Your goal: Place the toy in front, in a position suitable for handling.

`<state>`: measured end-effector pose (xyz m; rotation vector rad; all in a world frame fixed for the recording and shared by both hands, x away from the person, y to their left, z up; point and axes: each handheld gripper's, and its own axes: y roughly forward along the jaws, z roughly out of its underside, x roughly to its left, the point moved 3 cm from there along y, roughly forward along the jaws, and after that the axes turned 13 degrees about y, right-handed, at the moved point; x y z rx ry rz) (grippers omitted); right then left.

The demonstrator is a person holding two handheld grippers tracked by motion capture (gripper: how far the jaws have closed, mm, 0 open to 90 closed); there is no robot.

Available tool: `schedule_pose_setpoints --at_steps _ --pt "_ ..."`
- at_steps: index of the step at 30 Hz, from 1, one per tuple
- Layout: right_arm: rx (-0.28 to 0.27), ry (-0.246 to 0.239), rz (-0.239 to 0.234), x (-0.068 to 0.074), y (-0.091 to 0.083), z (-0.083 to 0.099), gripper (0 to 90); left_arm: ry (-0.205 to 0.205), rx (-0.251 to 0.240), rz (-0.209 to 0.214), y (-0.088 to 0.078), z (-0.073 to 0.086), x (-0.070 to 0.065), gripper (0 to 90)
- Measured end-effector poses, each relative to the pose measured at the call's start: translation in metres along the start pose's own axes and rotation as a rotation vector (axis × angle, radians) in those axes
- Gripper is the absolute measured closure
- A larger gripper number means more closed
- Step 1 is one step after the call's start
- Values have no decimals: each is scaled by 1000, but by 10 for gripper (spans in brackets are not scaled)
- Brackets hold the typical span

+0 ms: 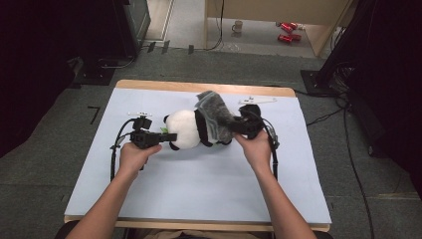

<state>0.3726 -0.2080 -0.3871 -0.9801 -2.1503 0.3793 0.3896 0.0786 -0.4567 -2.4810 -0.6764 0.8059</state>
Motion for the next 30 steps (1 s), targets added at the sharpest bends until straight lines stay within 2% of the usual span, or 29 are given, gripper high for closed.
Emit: schedule_pose_setpoints --at_steps 4,6,10,12,15,19,22,30 --pt "57 -31 -60 25 22 13 777 2 -6 -3 -1 -1 -3 777" --pt "88 -42 -75 33 33 21 776 3 -12 -2 0 -1 -5 777" --pt "135 -43 -60 38 55 36 776 13 -17 -6 0 -2 -11 778" --pt "150 -42 -48 35 63 43 776 28 0 -20 0 -2 -11 779" --pt "154 -35 -39 25 65 44 771 30 11 -25 1 0 -9 781" --pt "153 -73 51 9 58 40 773 44 30 -45 1 1 -3 786" --pt "150 -40 40 -4 48 35 775 46 31 -39 1 -1 -3 787" --pt "113 3 66 -27 24 22 773 44 29 -35 -1 -1 1 788"
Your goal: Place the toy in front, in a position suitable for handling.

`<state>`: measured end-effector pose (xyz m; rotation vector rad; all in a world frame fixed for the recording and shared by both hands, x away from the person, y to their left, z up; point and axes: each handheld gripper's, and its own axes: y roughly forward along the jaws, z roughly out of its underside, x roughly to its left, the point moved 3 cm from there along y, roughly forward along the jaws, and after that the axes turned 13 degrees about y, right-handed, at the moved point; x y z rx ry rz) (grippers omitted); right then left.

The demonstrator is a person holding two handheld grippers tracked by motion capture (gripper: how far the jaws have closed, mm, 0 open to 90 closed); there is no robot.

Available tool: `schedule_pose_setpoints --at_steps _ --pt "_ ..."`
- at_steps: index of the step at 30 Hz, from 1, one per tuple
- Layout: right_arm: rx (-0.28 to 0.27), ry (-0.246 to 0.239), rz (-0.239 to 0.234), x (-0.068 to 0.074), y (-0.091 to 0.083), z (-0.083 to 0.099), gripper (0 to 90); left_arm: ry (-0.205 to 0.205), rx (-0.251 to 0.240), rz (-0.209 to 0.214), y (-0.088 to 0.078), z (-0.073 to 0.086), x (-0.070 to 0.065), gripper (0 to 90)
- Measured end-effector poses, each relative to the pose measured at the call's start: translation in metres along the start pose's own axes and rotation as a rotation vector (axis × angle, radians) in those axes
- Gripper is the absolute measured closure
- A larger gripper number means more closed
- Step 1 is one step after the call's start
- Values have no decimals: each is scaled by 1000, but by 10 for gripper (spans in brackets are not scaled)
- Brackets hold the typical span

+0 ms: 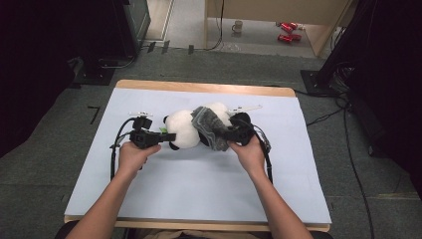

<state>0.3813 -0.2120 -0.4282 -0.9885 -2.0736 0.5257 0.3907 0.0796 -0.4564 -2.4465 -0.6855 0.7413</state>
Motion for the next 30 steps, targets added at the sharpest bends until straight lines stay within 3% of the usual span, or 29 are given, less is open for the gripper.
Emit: schedule_pose_setpoints --at_steps 5,11,14,17,21,25,27,30 --pt "-21 48 20 -20 -12 -4 772 2 -2 -3 0 0 1 788" --pt "-66 104 90 -40 -29 -9 776 25 -7 -14 -1 1 2 785" --pt "-105 111 60 -39 -36 -13 776 42 -14 -20 -1 1 1 782" --pt "-104 97 7 -29 -34 -14 775 63 -18 -28 -1 2 1 767" --pt "-79 91 10 -27 -24 -13 773 132 -25 -52 -3 4 0 646" --pt "-80 113 8 -35 -19 -13 773 260 -33 -73 -8 9 -5 497" --pt "-82 118 7 -37 -17 -13 772 310 -63 -62 -12 10 -9 432" --pt "-88 117 13 -37 -14 -15 772 349 -92 -36 -15 13 -14 386"
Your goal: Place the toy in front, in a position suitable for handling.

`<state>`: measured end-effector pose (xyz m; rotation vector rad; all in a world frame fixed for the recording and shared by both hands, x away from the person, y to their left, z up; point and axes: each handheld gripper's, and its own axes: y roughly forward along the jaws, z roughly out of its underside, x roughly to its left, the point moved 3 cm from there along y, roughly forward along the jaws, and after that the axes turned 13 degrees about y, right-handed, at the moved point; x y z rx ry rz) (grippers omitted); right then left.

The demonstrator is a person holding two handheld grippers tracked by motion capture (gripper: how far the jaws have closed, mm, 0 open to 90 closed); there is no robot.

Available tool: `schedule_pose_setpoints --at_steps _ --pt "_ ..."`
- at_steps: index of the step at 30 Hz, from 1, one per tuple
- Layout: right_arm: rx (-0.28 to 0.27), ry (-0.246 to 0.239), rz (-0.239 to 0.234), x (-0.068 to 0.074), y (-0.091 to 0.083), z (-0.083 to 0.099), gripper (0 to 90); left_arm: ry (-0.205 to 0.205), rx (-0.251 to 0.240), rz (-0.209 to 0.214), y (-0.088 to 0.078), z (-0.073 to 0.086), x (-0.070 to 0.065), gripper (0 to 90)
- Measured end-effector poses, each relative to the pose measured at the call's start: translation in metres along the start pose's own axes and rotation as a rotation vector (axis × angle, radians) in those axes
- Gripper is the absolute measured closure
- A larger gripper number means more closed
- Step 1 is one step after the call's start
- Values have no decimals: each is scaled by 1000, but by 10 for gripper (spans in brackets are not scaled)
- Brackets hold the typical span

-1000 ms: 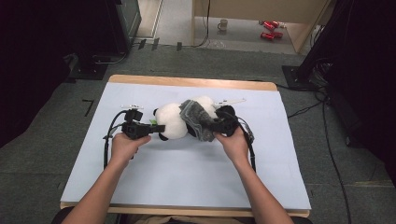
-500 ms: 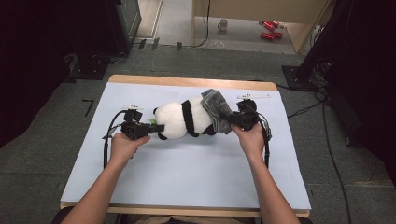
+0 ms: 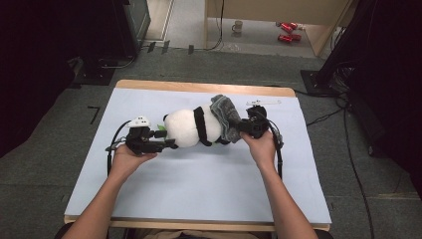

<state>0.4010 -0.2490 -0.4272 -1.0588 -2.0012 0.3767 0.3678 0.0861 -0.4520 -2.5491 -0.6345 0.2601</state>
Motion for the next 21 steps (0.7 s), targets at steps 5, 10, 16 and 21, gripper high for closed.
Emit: schedule_pose_setpoints --at_steps 5,10,16,21 --pt "-6 -4 5 0 4 -3 769 24 22 -6 11 5 -8 335" --pt "-4 2 6 0 4 -4 764 57 6 -71 26 8 -9 297" --pt "-8 6 5 0 4 -4 759 73 -9 -222 40 9 -6 358" --pt "-9 7 4 1 4 -3 757 42 -12 -258 43 10 -3 480"
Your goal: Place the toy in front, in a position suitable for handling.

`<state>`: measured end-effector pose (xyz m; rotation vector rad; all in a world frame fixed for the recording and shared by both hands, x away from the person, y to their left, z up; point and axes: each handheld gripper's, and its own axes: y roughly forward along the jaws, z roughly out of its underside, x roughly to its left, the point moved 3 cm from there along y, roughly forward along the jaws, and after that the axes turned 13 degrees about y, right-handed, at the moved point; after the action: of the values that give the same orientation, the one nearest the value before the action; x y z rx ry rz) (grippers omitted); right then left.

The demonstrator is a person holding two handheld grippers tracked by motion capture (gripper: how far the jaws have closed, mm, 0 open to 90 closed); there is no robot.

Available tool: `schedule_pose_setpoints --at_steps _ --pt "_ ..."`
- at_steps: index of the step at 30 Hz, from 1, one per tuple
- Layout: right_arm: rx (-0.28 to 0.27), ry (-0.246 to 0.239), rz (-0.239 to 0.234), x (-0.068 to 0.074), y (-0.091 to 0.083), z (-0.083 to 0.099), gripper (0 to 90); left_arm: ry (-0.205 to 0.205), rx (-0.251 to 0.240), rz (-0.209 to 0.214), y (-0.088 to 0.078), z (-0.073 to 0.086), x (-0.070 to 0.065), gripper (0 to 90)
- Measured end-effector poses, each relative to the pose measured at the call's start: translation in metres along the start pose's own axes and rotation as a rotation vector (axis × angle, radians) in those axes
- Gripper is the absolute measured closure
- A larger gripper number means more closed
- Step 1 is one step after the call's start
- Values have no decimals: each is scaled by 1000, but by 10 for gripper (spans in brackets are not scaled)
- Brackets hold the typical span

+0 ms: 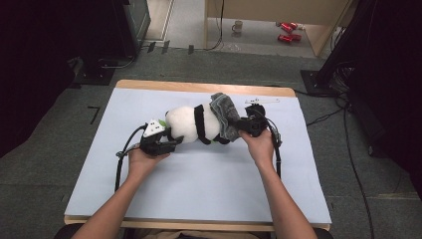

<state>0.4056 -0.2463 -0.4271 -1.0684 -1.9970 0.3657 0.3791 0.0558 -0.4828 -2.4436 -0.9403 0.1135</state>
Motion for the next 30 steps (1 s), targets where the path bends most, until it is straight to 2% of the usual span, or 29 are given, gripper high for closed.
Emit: schedule_pose_setpoints --at_steps 4,8,13,16,17,22,24,27,28,30 --pt "-4 -9 2 2 -1 0 757 -30 27 9 -1 -3 0 630" --pt "-16 -21 3 8 -5 -2 758 -101 51 63 -4 -7 3 732" --pt "-49 -43 -25 21 -15 -7 758 -262 82 198 -14 -20 7 768" --pt "-53 -64 -65 36 -23 -10 759 -379 79 280 -22 -29 6 768" --pt "-54 -73 -79 42 -25 -11 759 -399 79 304 -26 -32 6 768" --pt "-23 -128 -163 80 -27 -4 760 -464 82 362 -42 -40 6 765" --pt "8 -149 -200 95 -22 3 761 -460 92 349 -41 -39 7 761" --pt "72 -147 -256 113 -9 18 762 -488 85 351 -37 -36 9 756" --pt "92 -155 -262 117 -3 23 763 -489 83 346 -36 -35 11 753" --pt "131 -171 -244 124 10 34 763 -499 77 342 -34 -34 13 749"
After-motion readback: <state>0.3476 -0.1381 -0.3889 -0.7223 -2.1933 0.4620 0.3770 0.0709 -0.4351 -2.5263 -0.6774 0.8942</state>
